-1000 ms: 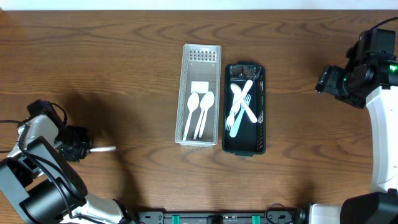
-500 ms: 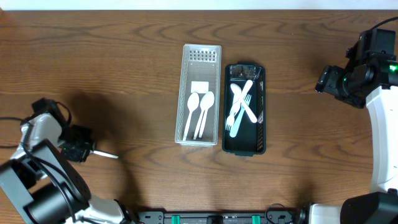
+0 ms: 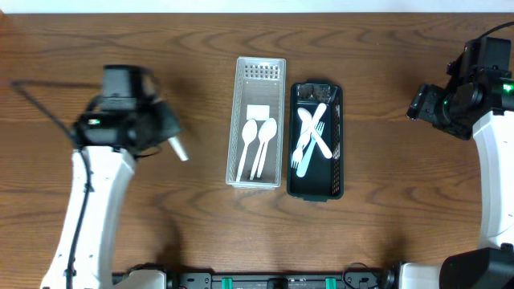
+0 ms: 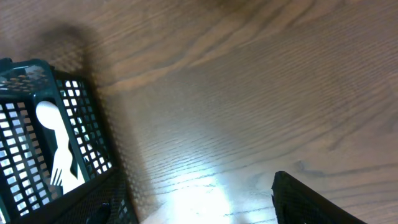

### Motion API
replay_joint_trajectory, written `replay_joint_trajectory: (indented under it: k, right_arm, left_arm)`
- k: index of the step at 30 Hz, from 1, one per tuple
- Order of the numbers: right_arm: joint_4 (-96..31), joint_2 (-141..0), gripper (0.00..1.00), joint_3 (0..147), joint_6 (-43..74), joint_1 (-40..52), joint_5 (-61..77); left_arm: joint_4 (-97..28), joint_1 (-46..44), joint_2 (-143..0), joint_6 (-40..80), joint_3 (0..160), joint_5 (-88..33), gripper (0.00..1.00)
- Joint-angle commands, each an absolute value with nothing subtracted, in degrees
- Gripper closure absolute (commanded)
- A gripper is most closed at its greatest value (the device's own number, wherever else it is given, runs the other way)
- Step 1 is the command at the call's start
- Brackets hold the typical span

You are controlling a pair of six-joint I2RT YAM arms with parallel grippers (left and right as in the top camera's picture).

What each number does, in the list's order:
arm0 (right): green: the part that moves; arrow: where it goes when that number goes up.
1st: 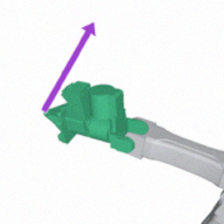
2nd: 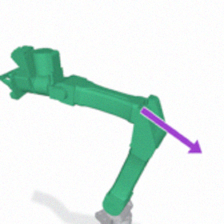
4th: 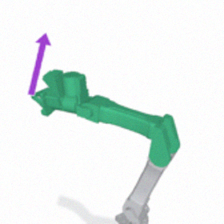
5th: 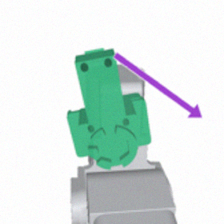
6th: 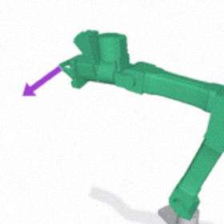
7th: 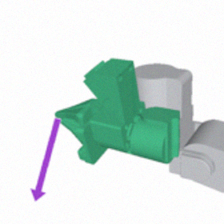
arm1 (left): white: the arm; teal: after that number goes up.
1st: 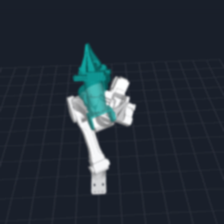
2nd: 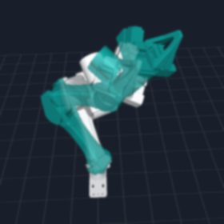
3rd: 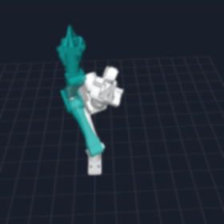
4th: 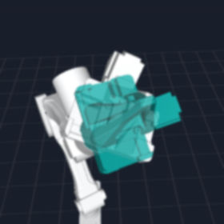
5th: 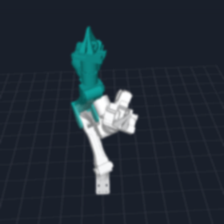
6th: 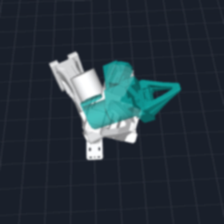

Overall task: Pack container
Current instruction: 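Carry the spoon into the clear basket and release it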

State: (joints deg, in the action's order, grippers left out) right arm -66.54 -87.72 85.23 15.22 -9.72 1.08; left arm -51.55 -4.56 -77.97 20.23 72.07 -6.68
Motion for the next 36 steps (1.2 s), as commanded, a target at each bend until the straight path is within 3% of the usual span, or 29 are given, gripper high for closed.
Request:
replay_joint_trajectory:
  k: [1, 6, 10, 22, 23, 24, 28, 30, 36]
  right_arm:
    - [-66.4, -87.4, 0.21, 85.4, 14.5, -9.8, 0.9]
    - [-66.5, -87.4, 0.21, 85.4, 14.5, -9.8, 0.9]
    - [-66.6, -87.4, 0.2, 85.4, 14.5, -9.8, 0.9]
    - [-67.3, -87.4, 0.2, 85.4, 14.5, -9.8, 0.9]
    - [-67.3, -87.4, 0.2, 85.4, 14.5, -9.8, 0.9]
    - [-67.3, -87.4, 0.2, 85.4, 14.5, -9.8, 0.9]
    - [-67.1, -87.4, 0.2, 85.4, 14.5, -9.8, 0.9]
    - [-67.0, -87.4, 0.2, 85.4, 14.5, -9.8, 0.9]
    - [-66.6, -87.4, 0.2, 85.4, 14.0, -9.8, 0.9]
  left_arm:
    - [-51.3, -12.9, -78.2, 11.4, 73.1, -6.1, 0.94]
    - [-48.4, -24.5, -81.0, 8.6, 73.1, -4.7, 0.94]
    - [-46.5, -28.8, -85.8, 8.6, 73.1, -4.2, 0.94]
    - [-43.7, -29.5, -99.4, 8.6, 73.1, -4.3, 0.94]
    - [-43.5, -29.5, -99.2, 8.6, 73.1, -4.3, 0.88]
    - [-43.3, -29.5, -99.1, 8.6, 73.1, -4.3, 0.72]
    - [-43.4, -29.5, -97.5, 8.6, 74.3, -4.3, 0.45]
    - [-43.5, -29.5, -95.9, 8.6, 75.1, -4.0, 0.34]
    - [-43.9, -26.9, -86.8, 8.6, 76.4, 1.1, 0.14]
